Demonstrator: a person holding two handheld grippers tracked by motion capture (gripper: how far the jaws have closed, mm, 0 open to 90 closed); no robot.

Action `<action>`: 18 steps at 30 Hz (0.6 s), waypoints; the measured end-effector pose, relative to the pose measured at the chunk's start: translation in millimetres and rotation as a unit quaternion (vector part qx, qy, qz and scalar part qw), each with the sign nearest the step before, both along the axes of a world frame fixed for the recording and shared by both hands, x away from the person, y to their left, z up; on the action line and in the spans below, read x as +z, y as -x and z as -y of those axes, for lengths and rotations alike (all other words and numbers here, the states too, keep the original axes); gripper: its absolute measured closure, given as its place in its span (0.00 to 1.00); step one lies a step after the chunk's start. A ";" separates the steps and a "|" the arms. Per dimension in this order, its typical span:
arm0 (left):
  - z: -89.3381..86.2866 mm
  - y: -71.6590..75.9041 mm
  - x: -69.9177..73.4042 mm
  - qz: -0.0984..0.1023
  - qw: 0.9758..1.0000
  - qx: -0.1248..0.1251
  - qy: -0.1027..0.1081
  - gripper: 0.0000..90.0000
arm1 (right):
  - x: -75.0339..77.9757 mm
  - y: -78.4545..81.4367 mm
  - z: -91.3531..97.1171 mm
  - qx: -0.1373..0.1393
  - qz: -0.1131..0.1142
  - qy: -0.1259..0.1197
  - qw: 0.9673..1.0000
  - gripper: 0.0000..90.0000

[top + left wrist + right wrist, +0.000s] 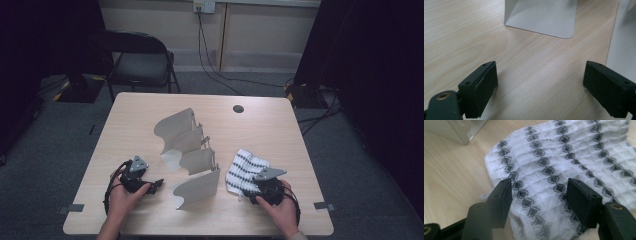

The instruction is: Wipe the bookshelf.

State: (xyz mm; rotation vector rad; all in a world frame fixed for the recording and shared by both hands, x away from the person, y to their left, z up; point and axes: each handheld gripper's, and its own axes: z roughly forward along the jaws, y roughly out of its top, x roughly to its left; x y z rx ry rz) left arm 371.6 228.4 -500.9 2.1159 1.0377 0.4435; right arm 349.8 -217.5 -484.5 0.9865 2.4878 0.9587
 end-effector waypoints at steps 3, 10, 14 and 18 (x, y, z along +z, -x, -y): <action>-0.2 -0.1 0.1 0.000 1.000 -0.001 -0.001 0.13 | 2.0 2.2 14.7 -0.010 0.000 0.005 1.000 0.42; -0.1 0.0 0.1 -0.001 1.000 -0.001 -0.001 0.13 | 11.2 0.0 42.6 -0.076 0.011 0.005 0.997 0.39; -0.1 0.0 0.1 -0.001 1.000 -0.001 -0.001 0.13 | 11.3 -4.5 30.6 -0.076 0.003 -0.025 0.997 0.35; -0.1 0.0 0.1 0.000 1.000 0.000 -0.001 0.13 | 8.5 -13.5 13.4 -0.098 -0.005 -0.051 0.994 0.24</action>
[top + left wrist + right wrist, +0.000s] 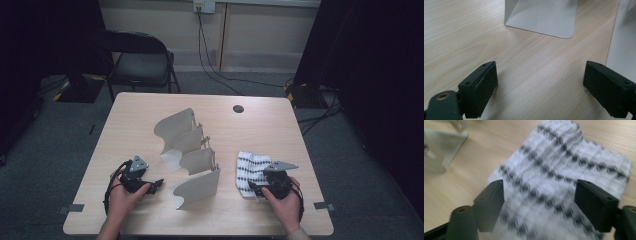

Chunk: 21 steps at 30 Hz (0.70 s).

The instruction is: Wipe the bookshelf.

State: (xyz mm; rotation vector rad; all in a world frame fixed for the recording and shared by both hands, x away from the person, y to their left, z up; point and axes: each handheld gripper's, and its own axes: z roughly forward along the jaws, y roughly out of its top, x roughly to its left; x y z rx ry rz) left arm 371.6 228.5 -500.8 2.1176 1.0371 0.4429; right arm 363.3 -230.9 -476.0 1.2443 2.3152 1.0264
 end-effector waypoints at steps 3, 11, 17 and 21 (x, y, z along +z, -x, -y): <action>0.0 0.0 0.0 0.000 1.000 0.000 0.000 0.13 | -3.2 -5.8 -14.2 -0.012 0.006 0.015 1.000 0.24; -0.3 -0.6 0.0 0.002 1.000 -0.002 -0.002 0.13 | -16.8 -23.5 -40.1 0.061 0.017 0.029 0.998 0.28; -0.3 -0.7 0.1 0.002 1.000 -0.002 -0.002 0.13 | -15.2 -29.3 -52.5 0.103 0.017 0.027 0.994 0.28; 0.9 -1.6 -0.2 0.000 1.000 0.000 0.000 0.12 | -7.7 -19.8 -50.0 0.090 0.029 0.011 0.995 0.27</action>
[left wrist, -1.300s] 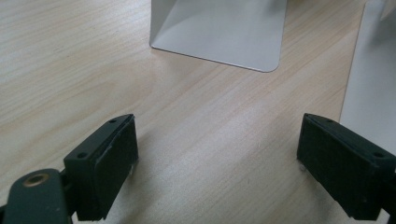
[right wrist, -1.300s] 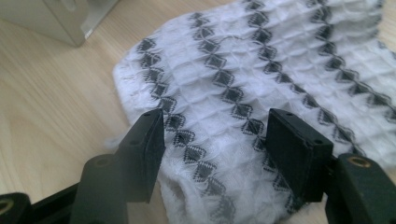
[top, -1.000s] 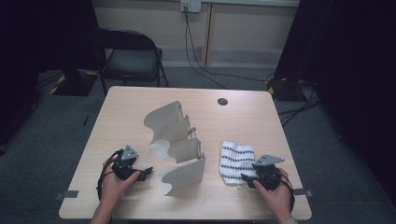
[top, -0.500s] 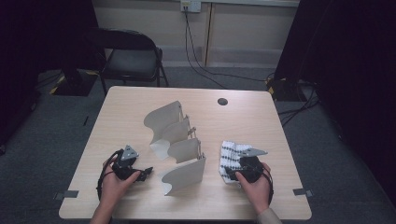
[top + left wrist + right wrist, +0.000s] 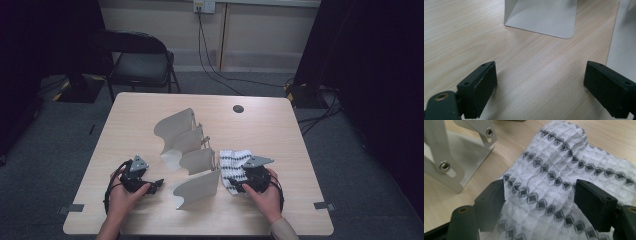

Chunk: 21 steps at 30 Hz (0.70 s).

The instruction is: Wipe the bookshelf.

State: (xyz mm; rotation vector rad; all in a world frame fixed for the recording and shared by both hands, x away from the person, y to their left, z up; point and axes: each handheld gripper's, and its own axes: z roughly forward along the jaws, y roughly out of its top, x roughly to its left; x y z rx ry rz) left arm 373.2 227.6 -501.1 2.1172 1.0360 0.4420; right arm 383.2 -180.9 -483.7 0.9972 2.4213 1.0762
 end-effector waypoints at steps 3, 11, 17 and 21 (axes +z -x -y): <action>1.7 -1.0 -0.3 -0.003 1.000 0.002 0.000 0.09 | 1.8 9.7 2.5 0.000 -0.003 0.004 1.000 0.27; 1.7 -1.5 -0.1 -0.004 1.000 0.000 -0.003 0.08 | -4.7 18.2 22.0 -0.009 -0.011 0.029 0.999 0.28; 1.7 -1.8 -0.1 -0.004 1.000 -0.002 -0.004 0.08 | 4.6 21.7 50.4 -0.055 -0.008 0.036 0.998 0.28; 2.7 -2.2 -0.3 -0.004 1.000 0.001 -0.004 0.07 | 9.3 14.8 52.4 -0.081 -0.007 0.002 0.997 0.26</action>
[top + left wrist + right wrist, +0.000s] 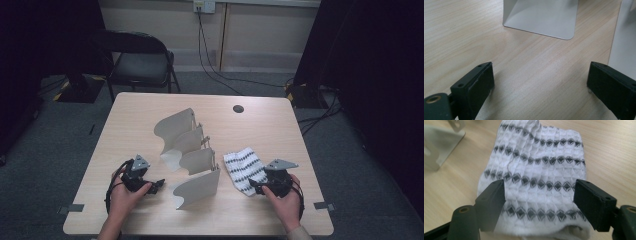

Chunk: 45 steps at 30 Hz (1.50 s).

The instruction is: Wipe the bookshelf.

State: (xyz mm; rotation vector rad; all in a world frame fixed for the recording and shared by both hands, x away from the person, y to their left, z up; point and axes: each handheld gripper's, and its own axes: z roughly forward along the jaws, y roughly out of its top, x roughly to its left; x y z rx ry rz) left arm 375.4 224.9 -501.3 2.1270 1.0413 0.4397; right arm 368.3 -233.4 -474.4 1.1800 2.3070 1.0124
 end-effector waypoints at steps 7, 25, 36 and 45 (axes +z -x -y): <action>0.4 -0.5 0.1 -0.002 1.000 0.000 -0.002 0.06 | -17.8 -14.7 -17.9 -0.013 -0.024 -0.018 0.999 0.21; 0.1 -0.7 0.2 -0.001 1.000 -0.002 -0.004 0.06 | -14.2 -34.1 -52.2 0.025 -0.020 -0.008 0.999 0.82; 0.3 -0.9 0.1 -0.002 1.000 -0.002 -0.003 0.06 | 2.1 -42.9 -50.1 0.034 -0.015 -0.045 0.998 0.89; 0.7 -1.1 0.0 -0.002 1.000 -0.002 -0.003 0.05 | 27.7 -55.2 -50.9 0.034 0.020 -0.064 0.997 0.89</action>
